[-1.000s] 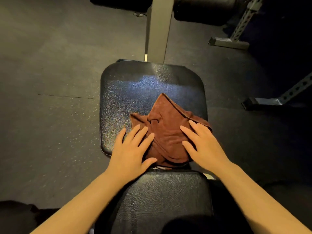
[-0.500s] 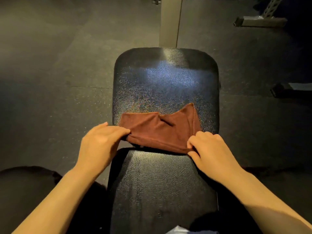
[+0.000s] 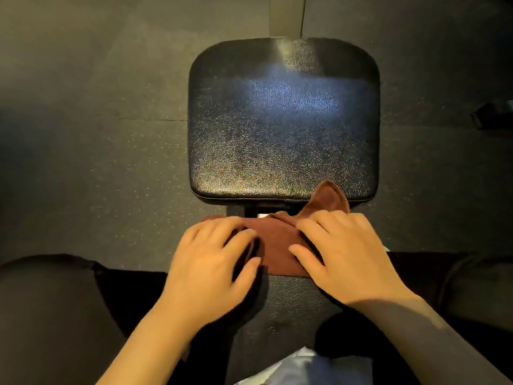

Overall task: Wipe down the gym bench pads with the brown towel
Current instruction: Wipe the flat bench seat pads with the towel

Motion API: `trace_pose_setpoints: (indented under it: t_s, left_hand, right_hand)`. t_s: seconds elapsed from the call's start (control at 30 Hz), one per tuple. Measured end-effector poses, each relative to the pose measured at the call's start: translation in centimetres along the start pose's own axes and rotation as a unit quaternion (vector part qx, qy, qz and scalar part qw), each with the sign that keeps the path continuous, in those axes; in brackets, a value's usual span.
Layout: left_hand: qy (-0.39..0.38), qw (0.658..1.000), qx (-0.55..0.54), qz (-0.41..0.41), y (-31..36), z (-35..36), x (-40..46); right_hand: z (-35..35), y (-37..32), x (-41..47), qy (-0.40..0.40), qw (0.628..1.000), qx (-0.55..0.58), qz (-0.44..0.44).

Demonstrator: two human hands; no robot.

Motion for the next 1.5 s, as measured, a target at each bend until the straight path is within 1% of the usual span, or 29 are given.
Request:
trace_pose_setpoints:
  t_s: [0.07,0.13,0.2,0.3,0.37,0.5,0.57,0.63,0.73,0.87,1.03,1.13,1.23,1.33,1.43,1.5]
  left_hand:
    - [-0.004,1.000,0.005,0.005,1.4,2.4,2.8]
    - [-0.033,0.999,0.037,-0.004,1.9,4.8,4.6]
    - [-0.035,0.998,0.056,-0.009,1.3,5.9,4.8]
    - [0.014,0.999,0.033,-0.001,-0.5,5.3,4.1]
    - [0.023,0.999,0.023,-0.010,-1.5,5.0,3.6]
    - [0.025,0.999,0.005,-0.046,-4.1,4.8,2.1]
    - [0.026,0.998,-0.020,-0.048,-5.4,4.7,1.1]
    - [0.030,0.998,-0.042,-0.046,-5.8,4.7,0.3]
    - [0.029,0.998,-0.035,-0.047,-4.9,4.8,-0.2]
    - [-0.007,0.998,0.042,-0.034,-2.6,5.2,-0.2]
    - [-0.049,0.995,0.088,0.010,1.9,6.3,1.2]
    - [-0.055,0.993,0.097,0.042,4.2,6.9,2.4]
    - [-0.056,0.992,0.091,0.066,6.2,7.3,3.2]
    - [-0.042,0.992,0.089,0.077,6.6,7.5,3.4]
    - [-0.028,0.993,0.080,0.083,6.0,7.5,3.0]
    - [-0.021,0.994,0.075,0.073,5.3,7.5,2.5]
  right_hand:
    - [2.2,0.1,0.9,-0.038,0.999,0.003,0.016]
    - [3.6,0.5,0.8,-0.044,0.998,-0.015,0.035]
    - [4.1,0.8,0.4,-0.018,0.998,-0.034,0.046]
    - [4.6,-0.1,0.6,0.011,0.996,-0.065,0.063]
    - [5.1,-1.4,1.1,0.030,0.995,-0.076,0.065]
    - [5.2,-4.4,2.7,0.074,0.995,-0.065,0.014]
    - [5.5,-5.8,3.2,0.093,0.995,-0.048,-0.002]
    - [5.8,-6.4,3.5,0.094,0.995,-0.035,-0.005]
    - [5.7,-5.6,3.0,0.075,0.997,-0.034,0.001]
    - [5.1,-2.8,1.1,0.074,0.996,-0.034,0.022]
    - [4.0,0.9,-1.5,0.073,0.993,-0.025,0.086]
    - [3.9,2.8,-3.2,0.049,0.989,0.012,0.136]
    - [4.2,4.0,-4.9,0.042,0.983,0.051,0.170]
    - [5.0,4.0,-6.0,0.032,0.984,0.057,0.167]
    - [5.4,3.4,-5.9,0.035,0.988,0.049,0.143]
    - [5.4,2.9,-5.4,0.037,0.991,0.030,0.127]
Point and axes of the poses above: each hand's wrist, its own x-axis towards the middle knuckle, its own z-axis out of the palm, y = z × x, the point moved 5 cm from there along x, towards the middle knuckle, and after that the axes turned 7 degrees about -y, right-handed, at the moved point
